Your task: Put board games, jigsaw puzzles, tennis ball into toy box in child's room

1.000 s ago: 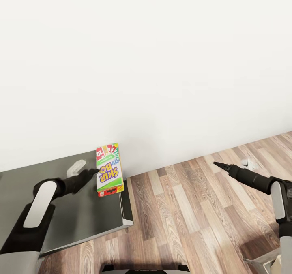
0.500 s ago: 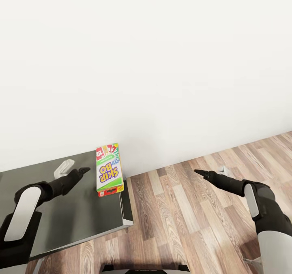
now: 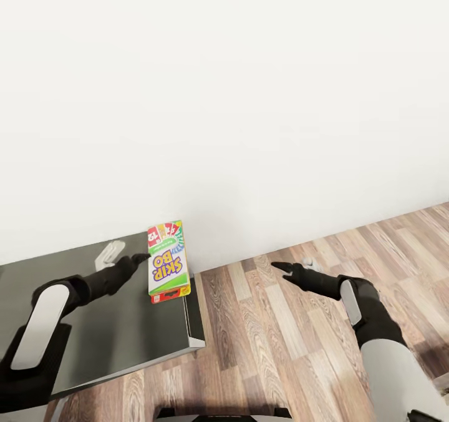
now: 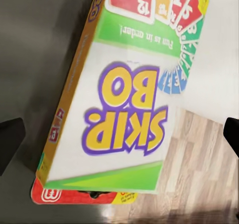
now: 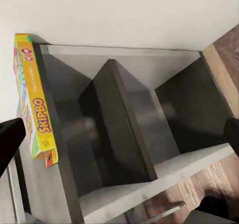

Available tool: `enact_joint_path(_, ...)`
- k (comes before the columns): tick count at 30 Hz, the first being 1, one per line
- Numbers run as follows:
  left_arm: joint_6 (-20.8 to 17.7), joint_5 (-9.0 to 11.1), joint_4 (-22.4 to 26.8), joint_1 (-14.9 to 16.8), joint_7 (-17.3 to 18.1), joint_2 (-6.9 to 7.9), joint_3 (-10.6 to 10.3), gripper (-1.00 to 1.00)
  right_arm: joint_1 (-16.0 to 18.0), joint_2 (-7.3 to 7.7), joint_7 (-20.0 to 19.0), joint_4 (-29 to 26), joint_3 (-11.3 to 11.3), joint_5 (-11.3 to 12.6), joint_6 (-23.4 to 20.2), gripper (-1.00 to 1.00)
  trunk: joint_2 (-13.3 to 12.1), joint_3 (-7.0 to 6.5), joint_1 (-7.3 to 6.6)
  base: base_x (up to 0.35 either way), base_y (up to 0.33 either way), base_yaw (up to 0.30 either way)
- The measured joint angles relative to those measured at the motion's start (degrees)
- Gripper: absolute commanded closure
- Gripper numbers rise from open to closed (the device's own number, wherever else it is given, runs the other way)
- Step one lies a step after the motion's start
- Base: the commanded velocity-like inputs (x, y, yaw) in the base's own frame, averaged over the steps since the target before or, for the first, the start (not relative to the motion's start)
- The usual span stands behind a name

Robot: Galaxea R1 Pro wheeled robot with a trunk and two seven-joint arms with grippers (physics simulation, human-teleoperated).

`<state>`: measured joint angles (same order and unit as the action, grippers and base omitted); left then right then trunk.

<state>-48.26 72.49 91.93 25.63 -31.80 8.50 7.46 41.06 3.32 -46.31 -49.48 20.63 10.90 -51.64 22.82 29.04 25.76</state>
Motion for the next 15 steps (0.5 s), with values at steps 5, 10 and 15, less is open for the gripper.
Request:
enact_joint_path(5,0.03,0.3,0.1,0.17,0.21,-0.31,-2.81,-1.0,1.53,-1.39,-0.28,4.15,-0.14,0.03,0.02,-1.0,0.0,0.0,0.0,0.0,0.0,0.0)
enact_joint_path(10,-0.05,0.56,0.16,0.74,0.5,-1.47,-5.18,-1.0,3.84,-1.98,-2.93,8.96,-0.23,0.09,0.11,-1.0,0.0,0.0,0.0,0.0,0.0,0.0)
enact_joint_path(15,-0.31,0.93,0.19,2.26,0.66,-3.55,-7.08,-1.0,6.19,-2.07,-7.13,13.83,-0.23,-0.16,1.22,-1.0,0.0,0.0,0.0,0.0,0.0,0.0)
